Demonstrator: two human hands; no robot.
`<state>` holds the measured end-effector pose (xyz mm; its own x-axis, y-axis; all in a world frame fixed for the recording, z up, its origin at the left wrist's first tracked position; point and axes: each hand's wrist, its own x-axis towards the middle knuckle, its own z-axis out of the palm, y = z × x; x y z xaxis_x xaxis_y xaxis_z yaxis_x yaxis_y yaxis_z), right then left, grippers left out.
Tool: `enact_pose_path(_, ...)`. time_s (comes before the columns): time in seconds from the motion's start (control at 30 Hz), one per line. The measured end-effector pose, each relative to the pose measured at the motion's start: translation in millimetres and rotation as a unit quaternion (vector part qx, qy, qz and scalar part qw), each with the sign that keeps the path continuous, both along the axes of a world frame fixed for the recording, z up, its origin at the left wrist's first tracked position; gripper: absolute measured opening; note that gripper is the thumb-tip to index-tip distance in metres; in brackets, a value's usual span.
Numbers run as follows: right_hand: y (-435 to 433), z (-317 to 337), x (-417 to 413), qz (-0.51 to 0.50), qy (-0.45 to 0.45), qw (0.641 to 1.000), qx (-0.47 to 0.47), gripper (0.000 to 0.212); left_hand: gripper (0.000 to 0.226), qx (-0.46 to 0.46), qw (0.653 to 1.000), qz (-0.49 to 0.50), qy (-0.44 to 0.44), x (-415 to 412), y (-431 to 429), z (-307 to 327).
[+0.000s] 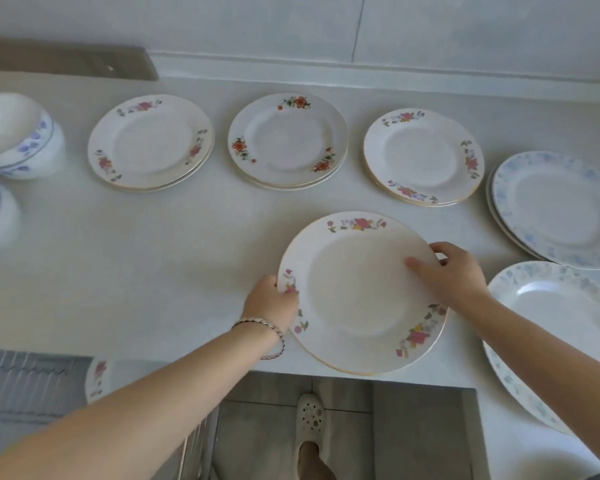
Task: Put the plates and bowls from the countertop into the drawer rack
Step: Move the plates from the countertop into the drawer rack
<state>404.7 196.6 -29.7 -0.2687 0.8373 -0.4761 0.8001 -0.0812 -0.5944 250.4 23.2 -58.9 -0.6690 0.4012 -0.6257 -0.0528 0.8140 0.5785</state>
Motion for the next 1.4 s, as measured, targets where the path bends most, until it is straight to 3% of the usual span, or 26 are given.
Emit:
enact_pose_path(0.2,-106.0,25.1,-56.9,0.073,0.078,0.994,-0.032,0.034,0.017,0.032,0.995,0.028,0.092,-47.5,-122.6,30.7)
enact_pose_path(0.33,-202.8,22.8,-97.5,0.135,0.088,0.985,-0.064,0.025,0.012,0.031,0.992,0.070,0.095,-83.6,-229.9,36.4)
enact_pose_path(0.53,-351.1,-19.9,-148.1,0.207,0.035,0.965,-0.154,0.028,0.015,-0.064,0.993,0.080,0.065,-140.1,-381.1,15.8)
enact_pose_path(0.67,-411.9,-59.8,-169.9,0.196,-0.014,0.957,-0.213,0.025,0.016,-0.148,0.988,0.023,0.029,-167.1,-437.5,-11.6)
enact_pose_path(0.87,-434.3,-130.3,-195.4,0.106,-0.083,0.965,-0.227,0.039,0.021,-0.193,0.981,-0.014,-0.012,-197.6,-431.0,-96.8)
enact_pose_path(1.07,-412.6,-193.9,-211.4,0.082,-0.155,0.974,-0.145,0.042,0.028,-0.194,0.981,-0.011,-0.026,-212.7,-382.4,-178.3)
enact_pose_path(1.2,-405.3,-219.7,-224.0,0.057,-0.187,0.977,-0.089,0.044,0.029,-0.208,0.978,-0.010,-0.012,-216.6,-359.1,-202.4)
enact_pose_path(1.4,-408.6,-232.2,-233.7,0.075,-0.249,0.964,-0.056,0.064,0.033,-0.188,0.980,0.038,-0.048,-217.6,-343.2,-214.3)
